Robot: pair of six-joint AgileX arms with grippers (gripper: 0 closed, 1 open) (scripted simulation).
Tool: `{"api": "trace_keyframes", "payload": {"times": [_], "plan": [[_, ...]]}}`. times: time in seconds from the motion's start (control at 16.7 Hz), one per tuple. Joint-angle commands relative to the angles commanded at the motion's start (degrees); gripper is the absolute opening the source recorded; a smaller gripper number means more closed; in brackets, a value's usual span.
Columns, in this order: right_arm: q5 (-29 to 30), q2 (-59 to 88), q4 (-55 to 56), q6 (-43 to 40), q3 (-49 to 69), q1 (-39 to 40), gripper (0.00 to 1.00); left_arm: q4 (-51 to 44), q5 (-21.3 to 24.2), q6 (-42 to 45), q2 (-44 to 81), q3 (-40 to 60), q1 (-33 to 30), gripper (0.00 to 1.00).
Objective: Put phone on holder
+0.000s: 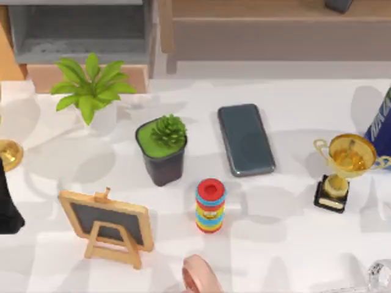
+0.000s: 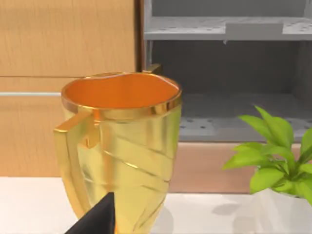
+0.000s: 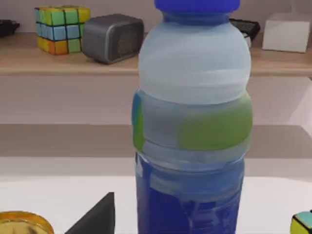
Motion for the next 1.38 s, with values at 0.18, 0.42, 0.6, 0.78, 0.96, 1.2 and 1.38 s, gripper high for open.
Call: {"api": "trace_keyframes", "payload": {"times": [0.18,0.42,0.6,0.78,0.96,1.2,1.38], "plan": [[0.2,0.4,-0.5,-0.1,0.5,0.2,1.0,0.0,0.0,0.0,0.0,0.0,0.0,1.0],[2.5,6.9,-7.3,-0.9,8.5,3.0,1.0,0.0,0.0,0.0,0.0,0.0,0.0,1.0],[4.6,17.6,-16.9,-1.1,20.3,6.6,1.0,0.0,0.0,0.0,0.0,0.0,0.0,1.0],[5.8,32.4,-28.8,-0.2,35.9,10.9,1.0,0.0,0.0,0.0,0.0,0.0,0.0,1.0],[6.0,49.3,-40.6,2.1,53.6,15.2,1.0,0.0,0.0,0.0,0.0,0.0,0.0,1.0],[5.0,72.9,-53.9,6.2,79.7,20.7,1.0,0.0,0.0,0.0,0.0,0.0,0.0,1.0],[3.8,90.1,-61.2,9.3,99.6,24.2,1.0,0.0,0.0,0.0,0.0,0.0,0.0,1.0]]}}
